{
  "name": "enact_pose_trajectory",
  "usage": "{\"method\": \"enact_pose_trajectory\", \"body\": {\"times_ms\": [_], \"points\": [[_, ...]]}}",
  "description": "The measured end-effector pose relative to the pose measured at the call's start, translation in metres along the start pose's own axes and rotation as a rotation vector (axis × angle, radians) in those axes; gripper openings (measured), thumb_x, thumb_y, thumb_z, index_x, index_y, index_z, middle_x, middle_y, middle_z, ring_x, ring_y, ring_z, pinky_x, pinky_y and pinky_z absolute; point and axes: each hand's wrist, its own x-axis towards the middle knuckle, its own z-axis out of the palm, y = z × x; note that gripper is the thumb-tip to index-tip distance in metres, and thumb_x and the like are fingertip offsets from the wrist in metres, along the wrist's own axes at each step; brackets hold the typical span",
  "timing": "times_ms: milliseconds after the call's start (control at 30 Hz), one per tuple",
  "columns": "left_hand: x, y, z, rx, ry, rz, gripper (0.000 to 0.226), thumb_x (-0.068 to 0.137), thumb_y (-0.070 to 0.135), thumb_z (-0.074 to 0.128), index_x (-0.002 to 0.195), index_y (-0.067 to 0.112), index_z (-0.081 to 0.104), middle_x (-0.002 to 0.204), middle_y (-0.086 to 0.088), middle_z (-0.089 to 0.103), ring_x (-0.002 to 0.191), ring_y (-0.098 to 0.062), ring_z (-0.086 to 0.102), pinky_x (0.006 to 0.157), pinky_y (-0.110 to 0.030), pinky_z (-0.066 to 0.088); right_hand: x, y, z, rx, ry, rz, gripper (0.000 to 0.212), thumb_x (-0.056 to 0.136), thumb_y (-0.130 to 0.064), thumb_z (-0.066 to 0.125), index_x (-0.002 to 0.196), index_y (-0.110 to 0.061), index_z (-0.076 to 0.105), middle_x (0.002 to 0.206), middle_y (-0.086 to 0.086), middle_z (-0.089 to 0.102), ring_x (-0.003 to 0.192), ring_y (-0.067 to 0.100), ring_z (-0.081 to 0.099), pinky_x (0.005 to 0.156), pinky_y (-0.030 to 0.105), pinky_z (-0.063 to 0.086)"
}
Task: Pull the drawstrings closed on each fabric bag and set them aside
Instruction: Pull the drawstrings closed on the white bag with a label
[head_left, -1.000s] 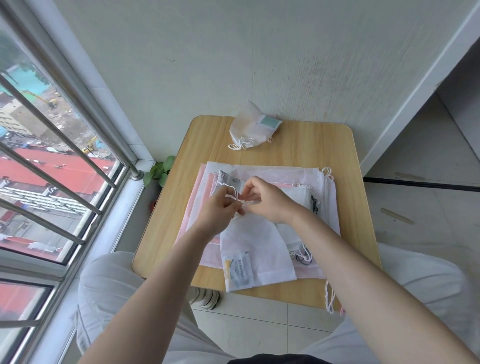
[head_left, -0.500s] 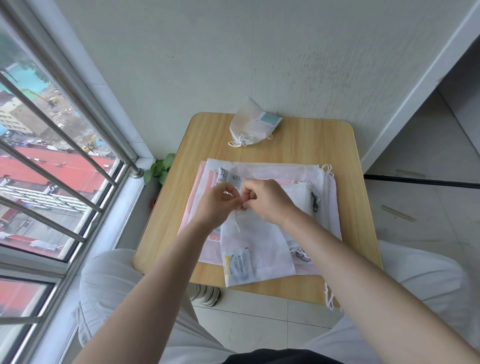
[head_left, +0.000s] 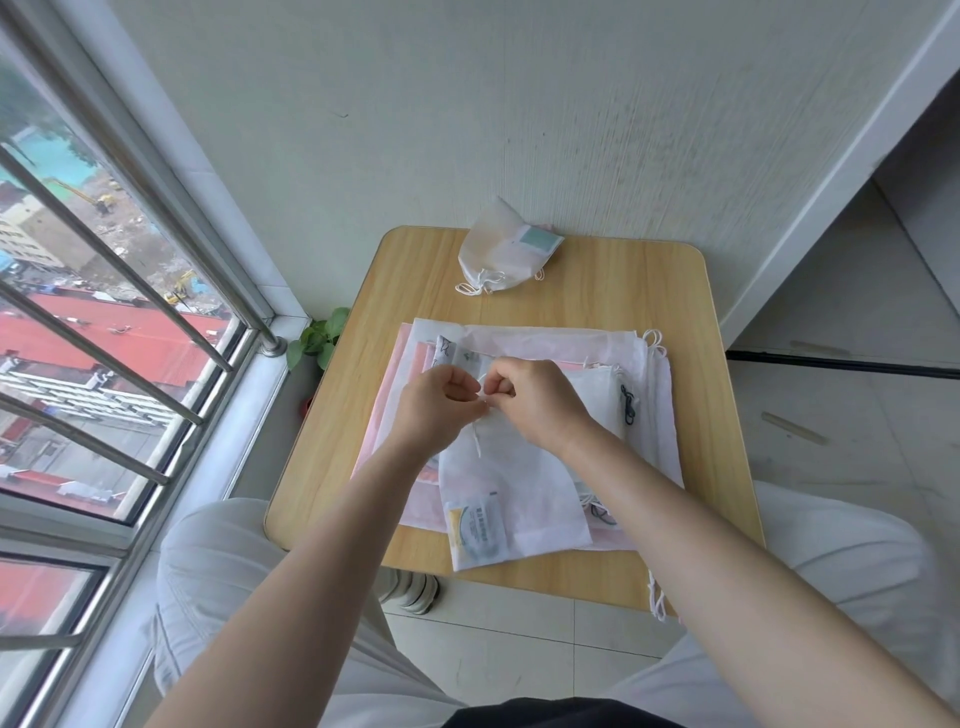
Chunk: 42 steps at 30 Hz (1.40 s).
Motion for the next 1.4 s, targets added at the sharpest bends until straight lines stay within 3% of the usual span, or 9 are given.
{"method": "enact_pose_trajectory", "body": {"times_ms": [200, 333, 433, 700, 833, 1000, 1167, 1300, 1400], "points": [[-0.002, 0.008, 0.003, 0.095, 0.067, 0.075, 0.012, 0.078, 0.015, 0.074, 0.080, 0.023, 0.064, 0.077, 0.011, 0.069, 0.074, -0.004, 0.064, 0.056, -0.005, 0.043, 0.003, -0.001, -0.002, -0.172, -0.015, -0.064, 0.016, 0.094, -0.015, 0.059, 0.104, -0.008, 0.070, 0.099, 0.009, 0.071, 0.092, 0.025, 0.064, 0.076, 0.028, 0.048], [-0.002, 0.009, 0.003, 0.104, 0.084, 0.118, 0.010, 0.078, 0.014, 0.073, 0.080, 0.020, 0.066, 0.079, 0.009, 0.071, 0.071, 0.002, 0.061, 0.057, -0.003, 0.041, 0.005, -0.002, 0.000, -0.311, -0.086, -0.089, 0.020, 0.093, -0.010, 0.051, 0.094, -0.004, 0.069, 0.089, 0.014, 0.067, 0.086, 0.032, 0.062, 0.074, 0.041, 0.052], [-0.002, 0.005, 0.003, 0.097, 0.065, 0.119, 0.008, 0.080, 0.014, 0.074, 0.085, 0.018, 0.069, 0.082, 0.007, 0.072, 0.074, 0.000, 0.064, 0.059, -0.003, 0.043, 0.006, 0.000, -0.001, -0.309, -0.099, -0.094, 0.020, 0.092, -0.012, 0.050, 0.090, -0.005, 0.069, 0.087, 0.013, 0.066, 0.083, 0.030, 0.061, 0.072, 0.039, 0.051], [-0.004, 0.001, 0.001, 0.093, 0.023, 0.189, 0.010, 0.083, 0.010, 0.071, 0.089, 0.018, 0.069, 0.080, 0.010, 0.068, 0.071, 0.002, 0.059, 0.063, -0.004, 0.042, 0.011, 0.008, -0.011, 0.039, -0.244, 0.065, 0.009, 0.093, -0.016, 0.060, 0.093, -0.016, 0.069, 0.077, -0.014, 0.055, 0.071, 0.002, 0.050, 0.062, 0.014, 0.037], [-0.005, -0.001, 0.003, 0.057, 0.001, 0.220, 0.016, 0.081, 0.006, 0.070, 0.089, 0.019, 0.067, 0.085, 0.009, 0.069, 0.075, 0.001, 0.060, 0.069, -0.008, 0.045, 0.016, 0.009, -0.013, 0.256, -0.360, 0.194, 0.013, 0.094, -0.012, 0.060, 0.083, -0.018, 0.063, 0.071, -0.007, 0.055, 0.063, 0.006, 0.049, 0.060, 0.017, 0.039], [-0.005, -0.004, 0.003, 0.066, 0.012, 0.257, 0.015, 0.081, 0.009, 0.075, 0.089, 0.017, 0.065, 0.082, 0.013, 0.065, 0.075, 0.009, 0.059, 0.069, -0.005, 0.043, 0.017, 0.017, -0.017, 0.428, -0.469, 0.292, 0.009, 0.094, -0.011, 0.059, 0.088, -0.015, 0.066, 0.069, -0.001, 0.053, 0.063, 0.011, 0.046, 0.060, 0.021, 0.037], [-0.005, -0.010, 0.007, 0.124, 0.131, 0.303, 0.023, 0.077, 0.016, 0.081, 0.085, 0.018, 0.060, 0.081, 0.006, 0.060, 0.072, 0.000, 0.053, 0.066, -0.007, 0.039, 0.018, 0.025, -0.015, 0.573, -0.504, 0.379, 0.009, 0.093, -0.011, 0.061, 0.088, -0.012, 0.068, 0.070, 0.000, 0.052, 0.061, 0.012, 0.044, 0.060, 0.025, 0.032], [-0.006, -0.011, 0.011, 0.151, 0.187, 0.254, 0.024, 0.077, 0.020, 0.080, 0.087, 0.017, 0.058, 0.078, 0.006, 0.056, 0.067, -0.004, 0.049, 0.060, -0.012, 0.038, 0.018, 0.026, -0.012, 0.655, -0.471, 0.434, 0.015, 0.093, -0.008, 0.058, 0.084, -0.010, 0.069, 0.073, 0.006, 0.052, 0.060, 0.013, 0.041, 0.057, 0.025, 0.030], [-0.003, -0.010, 0.007, 0.008, 0.285, 0.103, 0.019, 0.083, 0.023, 0.072, 0.097, 0.020, 0.059, 0.091, 0.001, 0.060, 0.073, -0.005, 0.054, 0.065, -0.019, 0.043, 0.019, 0.028, -0.012, 0.677, -0.446, 0.462, 0.015, 0.094, -0.008, 0.058, 0.085, -0.008, 0.069, 0.079, 0.009, 0.051, 0.061, 0.014, 0.042, 0.057, 0.026, 0.031]]}}
